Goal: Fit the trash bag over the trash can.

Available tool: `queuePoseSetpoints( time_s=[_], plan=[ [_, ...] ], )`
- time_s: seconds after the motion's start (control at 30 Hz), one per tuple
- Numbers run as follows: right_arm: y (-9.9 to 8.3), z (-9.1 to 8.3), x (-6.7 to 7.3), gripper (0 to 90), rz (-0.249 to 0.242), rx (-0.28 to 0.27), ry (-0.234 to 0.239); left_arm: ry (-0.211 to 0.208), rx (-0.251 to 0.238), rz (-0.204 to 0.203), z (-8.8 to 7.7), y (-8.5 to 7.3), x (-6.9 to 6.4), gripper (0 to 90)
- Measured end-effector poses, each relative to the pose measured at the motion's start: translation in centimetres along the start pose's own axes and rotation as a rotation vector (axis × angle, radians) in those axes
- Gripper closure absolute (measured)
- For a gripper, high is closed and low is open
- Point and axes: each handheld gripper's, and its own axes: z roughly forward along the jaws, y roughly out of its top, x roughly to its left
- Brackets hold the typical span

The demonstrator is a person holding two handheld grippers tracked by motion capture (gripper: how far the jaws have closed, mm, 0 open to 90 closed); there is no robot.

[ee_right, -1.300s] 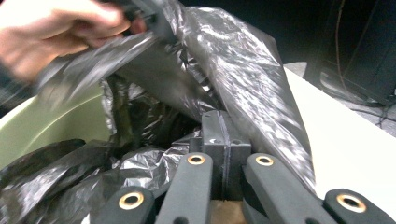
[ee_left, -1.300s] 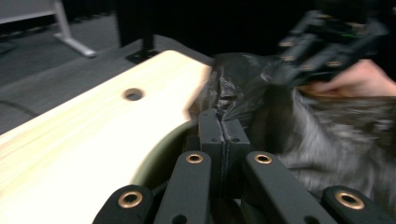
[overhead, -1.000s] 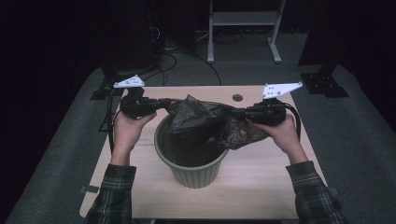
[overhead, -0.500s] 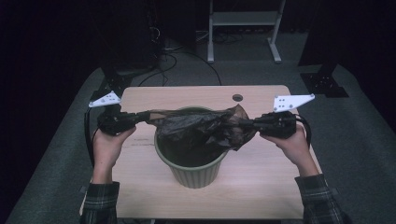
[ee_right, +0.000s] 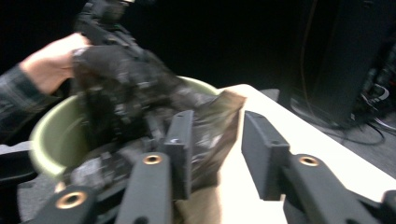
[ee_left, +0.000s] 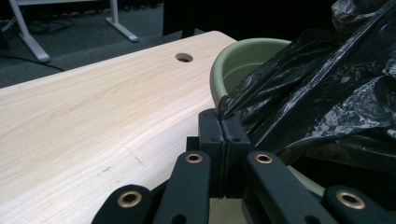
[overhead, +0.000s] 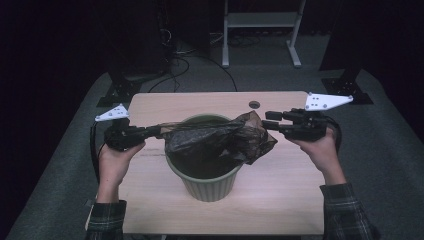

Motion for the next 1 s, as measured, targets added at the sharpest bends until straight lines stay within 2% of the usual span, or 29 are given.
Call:
queuePoseSetpoints(
  time_s=[0.03, 0.1, 0.13, 0.17, 0.23, 0.33, 0.47, 0.63, 0.77, 1.0],
  plan=[
    [0.1, 0.3, -0.3, 60.7, 0.007, 0.003, -0.01, -0.003, 0.002, 0.0, 0.1, 0.0, 0.0, 89.4],
    [0.1, 1.2, -1.0, 61.5, 0.026, 0.029, 0.0, -0.003, 0.001, -0.004, 0.2, 0.1, 0.1, 89.5],
    [0.1, 1.5, -1.1, 68.5, 0.03, 0.037, 0.004, -0.004, 0.005, 0.0, 0.3, 0.1, 0.1, 89.5],
    [0.0, 1.9, -1.3, 75.5, 0.032, 0.047, 0.031, -0.007, 0.005, 0.001, 0.3, 0.2, 0.1, 89.5],
    [-0.2, 2.3, -1.1, 90.0, 0.023, 0.059, 0.041, -0.005, 0.009, 0.002, 0.5, 0.3, 0.2, 89.5],
    [-0.2, 2.3, -0.6, 90.0, 0.012, 0.057, 0.066, -0.007, 0.01, -0.001, 0.6, 0.4, 0.3, 89.5],
    [-0.2, 1.8, 1.0, 90.0, -0.016, 0.051, 0.105, -0.006, 0.011, -0.002, 0.8, 0.4, 0.3, 89.6],
    [-1.2, 1.2, 4.6, 90.0, -0.066, 0.061, 0.188, 0.006, 0.021, -0.01, 0.8, 0.2, 0.6, 89.6],
    [-2.7, 1.4, 6.8, 90.0, -0.073, 0.08, 0.257, 0.014, 0.028, -0.023, 0.7, -0.1, 1.1, 89.6],
    [-5.5, 2.5, 9.2, 90.0, -0.05, 0.115, 0.356, 0.013, 0.036, -0.034, 0.8, -0.6, 1.4, 89.6]
  ],
)
